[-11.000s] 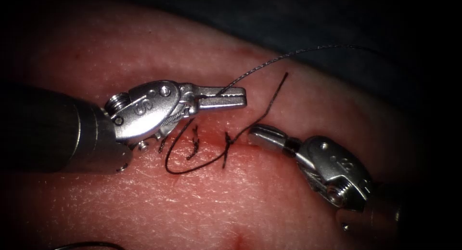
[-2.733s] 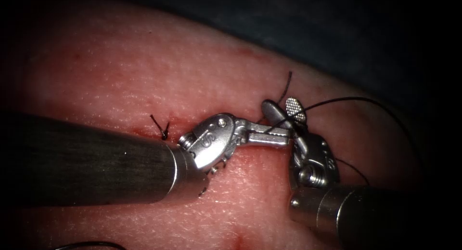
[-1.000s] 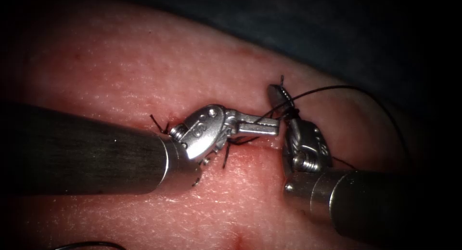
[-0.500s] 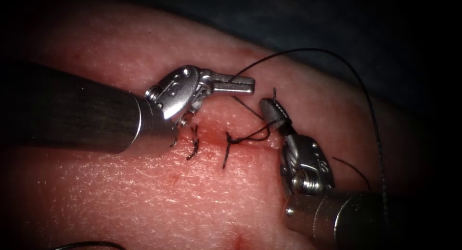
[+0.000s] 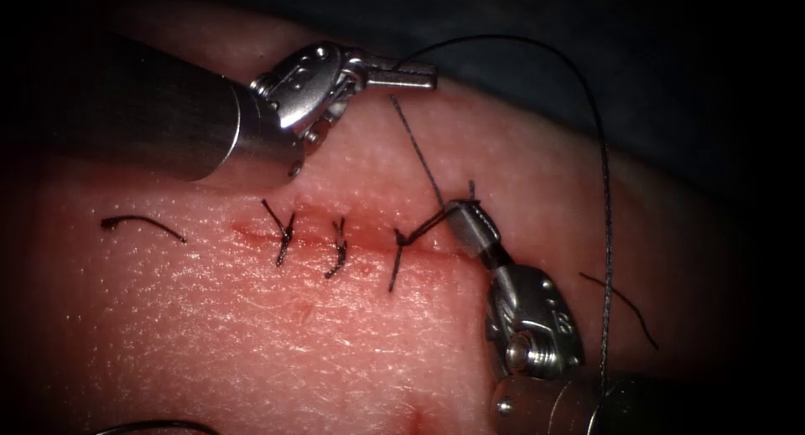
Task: Wound Closure
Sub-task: Tighten the knot by pulling up with the left tool and down with the right tool.
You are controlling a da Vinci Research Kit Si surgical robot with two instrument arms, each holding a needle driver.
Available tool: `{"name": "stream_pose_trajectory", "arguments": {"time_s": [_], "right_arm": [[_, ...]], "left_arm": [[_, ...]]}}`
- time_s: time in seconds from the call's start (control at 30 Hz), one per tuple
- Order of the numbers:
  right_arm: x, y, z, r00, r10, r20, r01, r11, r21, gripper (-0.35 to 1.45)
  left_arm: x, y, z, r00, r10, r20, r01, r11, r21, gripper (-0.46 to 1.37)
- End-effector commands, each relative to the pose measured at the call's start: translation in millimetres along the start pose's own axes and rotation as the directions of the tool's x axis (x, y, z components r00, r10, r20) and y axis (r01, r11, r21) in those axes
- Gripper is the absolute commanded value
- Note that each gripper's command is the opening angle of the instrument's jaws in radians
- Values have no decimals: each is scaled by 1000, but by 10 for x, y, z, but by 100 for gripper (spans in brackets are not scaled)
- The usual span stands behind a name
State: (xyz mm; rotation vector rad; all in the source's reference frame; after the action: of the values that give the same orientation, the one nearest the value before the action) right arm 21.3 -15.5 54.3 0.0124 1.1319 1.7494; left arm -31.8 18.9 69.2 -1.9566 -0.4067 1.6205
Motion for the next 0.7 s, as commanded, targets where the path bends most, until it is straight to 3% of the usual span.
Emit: {"name": "stream_pose_trajectory", "arguments": {"time_s": [0.03,0.43,0.7], "right_arm": [[-2,1,0,1000,-2,17,2,1000,8,-35],[-21,-8,-13,988,47,146,-58,995,77,-35],[-32,-18,-14,969,94,228,-110,992,56,-35]], "left_arm": [[-1,-4,0,1000,0,11,0,1000,4,-35],[7,-41,10,999,23,44,-24,999,30,-35],[13,-72,22,996,56,72,-60,997,49,-35]]}}
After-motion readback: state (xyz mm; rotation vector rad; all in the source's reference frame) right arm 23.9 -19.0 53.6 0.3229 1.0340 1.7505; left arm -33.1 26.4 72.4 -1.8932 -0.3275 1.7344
